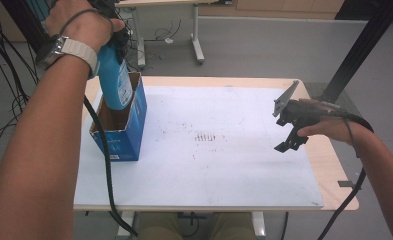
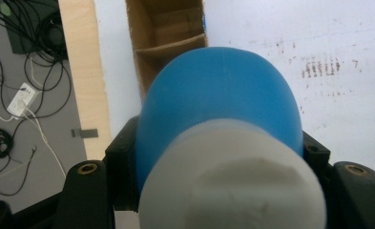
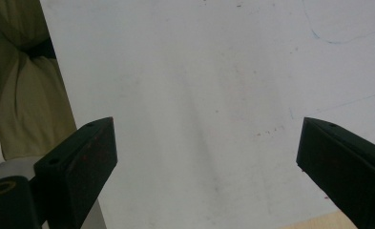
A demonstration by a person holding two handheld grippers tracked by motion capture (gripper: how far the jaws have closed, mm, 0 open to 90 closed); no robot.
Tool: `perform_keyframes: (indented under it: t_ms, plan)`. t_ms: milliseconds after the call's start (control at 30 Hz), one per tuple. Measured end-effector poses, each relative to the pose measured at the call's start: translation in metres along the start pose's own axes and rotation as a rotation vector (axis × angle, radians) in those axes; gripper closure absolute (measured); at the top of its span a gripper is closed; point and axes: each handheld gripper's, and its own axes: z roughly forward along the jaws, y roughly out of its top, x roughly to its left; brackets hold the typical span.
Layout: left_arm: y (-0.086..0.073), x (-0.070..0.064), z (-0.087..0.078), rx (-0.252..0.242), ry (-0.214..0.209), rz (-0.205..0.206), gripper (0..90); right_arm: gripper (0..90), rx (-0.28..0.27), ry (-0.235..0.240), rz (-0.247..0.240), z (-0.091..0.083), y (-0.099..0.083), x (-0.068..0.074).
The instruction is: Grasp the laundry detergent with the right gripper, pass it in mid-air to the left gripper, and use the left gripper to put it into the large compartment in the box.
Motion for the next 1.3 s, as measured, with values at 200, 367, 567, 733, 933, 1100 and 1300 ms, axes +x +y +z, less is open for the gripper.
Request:
perform_keyframes:
  t_ms: [200,367,567,733,933,1100,1300]
  plan:
    - [0.0,0.006,0.006,0.002,0.004,-0.015,37.4,6.6,0.002,-0.003,0.007,0.002,-0.002,0.0]
    - [-0.001,0.012,0.013,0.002,0.004,-0.021,37.4,6.6,0.005,-0.001,0.006,0.003,-0.001,0.0]
    - [0.0,0.018,0.024,0.005,0.01,-0.03,37.4,6.6,0.013,0.003,0.009,0.006,0.001,-0.001]
    - [0.001,0.023,0.03,0.003,0.009,-0.035,37.4,6.6,0.015,0.008,0.007,0.008,0.004,-0.001]
    - [0.002,0.026,0.04,0.015,0.013,-0.034,37.4,6.6,0.02,0.012,0.01,0.01,0.005,-0.002]
    - [0.002,0.027,0.049,0.011,0.005,-0.039,37.4,6.6,0.024,0.015,0.009,0.012,0.005,-0.002]
    - [0.002,0.027,0.057,0.013,0.004,-0.041,37.4,6.6,0.025,0.016,0.02,0.012,0.003,-0.001]
